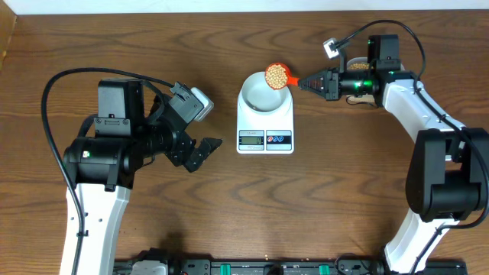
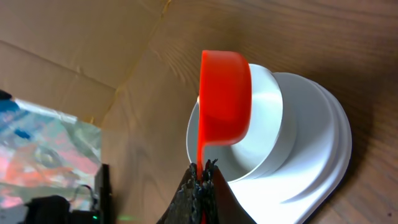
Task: Scoop item into bowl and weigh 50g on scale
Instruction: 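Tilt the red scoop with the right gripper to pour beans into bowl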
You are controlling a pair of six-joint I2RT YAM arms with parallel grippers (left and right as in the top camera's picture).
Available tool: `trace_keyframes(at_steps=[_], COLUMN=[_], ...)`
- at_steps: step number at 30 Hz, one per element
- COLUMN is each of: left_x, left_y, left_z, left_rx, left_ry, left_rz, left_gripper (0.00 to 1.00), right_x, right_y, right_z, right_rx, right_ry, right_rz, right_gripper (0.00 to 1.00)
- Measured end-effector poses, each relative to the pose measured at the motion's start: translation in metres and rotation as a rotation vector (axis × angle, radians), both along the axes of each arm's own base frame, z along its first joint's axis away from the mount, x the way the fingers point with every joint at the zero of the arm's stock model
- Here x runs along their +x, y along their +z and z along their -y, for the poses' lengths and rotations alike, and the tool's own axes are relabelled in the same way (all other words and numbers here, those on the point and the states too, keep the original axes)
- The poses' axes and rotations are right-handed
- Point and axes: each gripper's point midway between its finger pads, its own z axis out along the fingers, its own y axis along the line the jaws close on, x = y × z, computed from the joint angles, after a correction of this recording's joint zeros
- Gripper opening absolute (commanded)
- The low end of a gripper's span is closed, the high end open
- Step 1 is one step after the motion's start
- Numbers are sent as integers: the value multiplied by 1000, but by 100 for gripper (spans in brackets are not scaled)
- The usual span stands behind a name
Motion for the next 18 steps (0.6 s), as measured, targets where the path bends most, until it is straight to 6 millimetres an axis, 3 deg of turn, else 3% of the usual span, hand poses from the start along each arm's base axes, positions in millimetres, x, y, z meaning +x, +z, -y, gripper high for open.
trace_keyframes(at_steps=[18], left_x=[0], left_y=[0], left_z=[0], left_rx=[0], left_ry=[0], left_rz=[0], left_gripper=[99], right_x=[5], right_y=[-9], right_z=[0], right_rx=[-96], right_ry=[41], right_rz=[195], right_gripper=[1])
